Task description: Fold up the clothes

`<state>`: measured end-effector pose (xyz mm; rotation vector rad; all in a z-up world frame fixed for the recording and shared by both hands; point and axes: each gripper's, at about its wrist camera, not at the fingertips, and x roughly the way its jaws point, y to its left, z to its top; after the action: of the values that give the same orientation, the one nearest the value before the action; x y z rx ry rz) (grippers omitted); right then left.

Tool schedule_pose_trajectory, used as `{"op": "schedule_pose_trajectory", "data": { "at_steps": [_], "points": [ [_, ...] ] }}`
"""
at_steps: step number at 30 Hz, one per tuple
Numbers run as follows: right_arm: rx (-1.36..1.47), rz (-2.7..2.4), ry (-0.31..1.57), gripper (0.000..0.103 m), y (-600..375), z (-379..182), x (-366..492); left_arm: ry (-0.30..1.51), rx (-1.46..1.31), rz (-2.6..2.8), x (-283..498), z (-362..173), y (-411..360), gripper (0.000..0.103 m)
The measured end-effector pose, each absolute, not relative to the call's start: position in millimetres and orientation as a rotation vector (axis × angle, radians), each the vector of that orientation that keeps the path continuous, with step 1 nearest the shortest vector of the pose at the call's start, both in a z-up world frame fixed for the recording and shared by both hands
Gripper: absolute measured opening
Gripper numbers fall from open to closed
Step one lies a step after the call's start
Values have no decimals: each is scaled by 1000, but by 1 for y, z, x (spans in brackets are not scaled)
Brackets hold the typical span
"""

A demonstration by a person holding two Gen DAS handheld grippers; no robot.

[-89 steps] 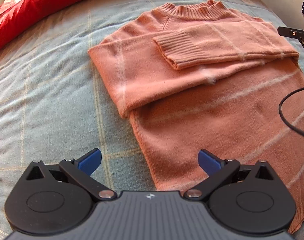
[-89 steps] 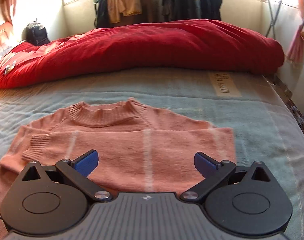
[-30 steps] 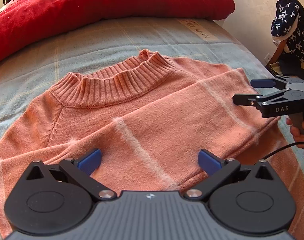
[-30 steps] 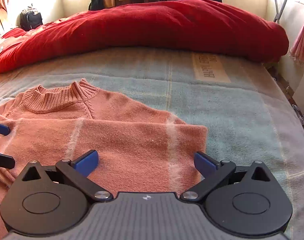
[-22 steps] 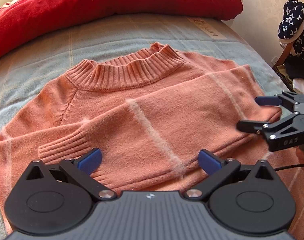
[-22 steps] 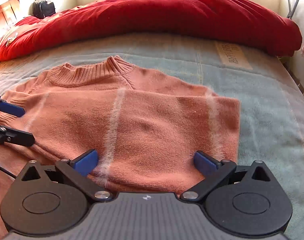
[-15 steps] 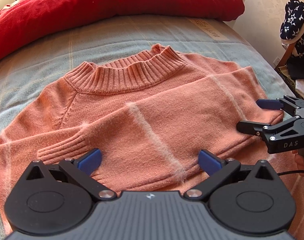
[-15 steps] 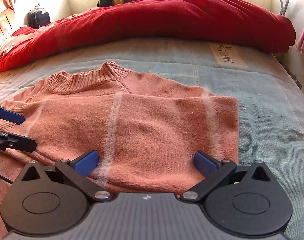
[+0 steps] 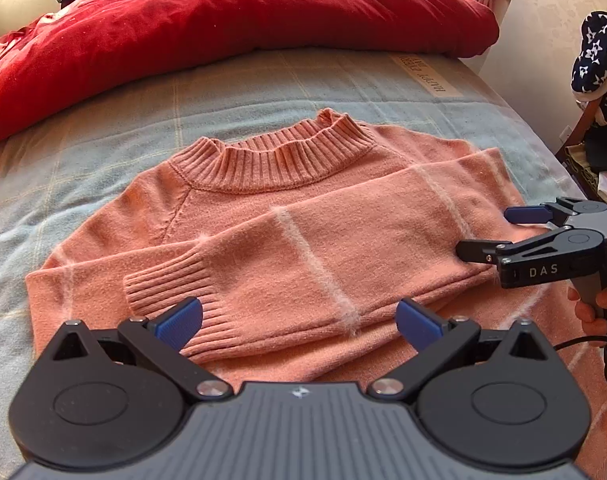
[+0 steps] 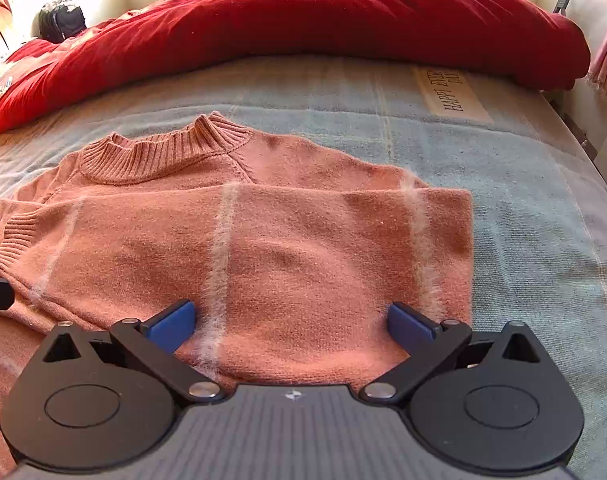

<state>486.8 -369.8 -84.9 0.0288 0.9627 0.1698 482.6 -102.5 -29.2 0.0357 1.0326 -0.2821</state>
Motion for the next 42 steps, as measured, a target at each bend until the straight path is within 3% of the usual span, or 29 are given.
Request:
{"op": "schedule_pose_trajectory", "data": {
  "at_steps": [14, 21, 29, 33, 38, 42],
  "points": [
    [147, 216, 946, 103, -381, -44, 414, 1123, 40, -183, 419, -41, -77, 102],
    [47, 305, 1054, 103, -364, -77, 367, 1206, 43, -144, 376, -69, -78, 102],
    [-148, 336, 1104, 103, -361, -82, 310, 1250, 50, -168, 324, -67, -72, 102],
    [-120, 322, 1018, 103, -359, -65, 316, 1196, 82, -220, 328, -56, -70, 102],
    [-108, 289, 864, 103, -341, -58, 385, 1156, 39, -242, 344, -52, -58, 102],
    [25, 285, 956, 103, -348, -89, 423, 1151, 38, -247, 339, -53, -44, 102]
  ]
}}
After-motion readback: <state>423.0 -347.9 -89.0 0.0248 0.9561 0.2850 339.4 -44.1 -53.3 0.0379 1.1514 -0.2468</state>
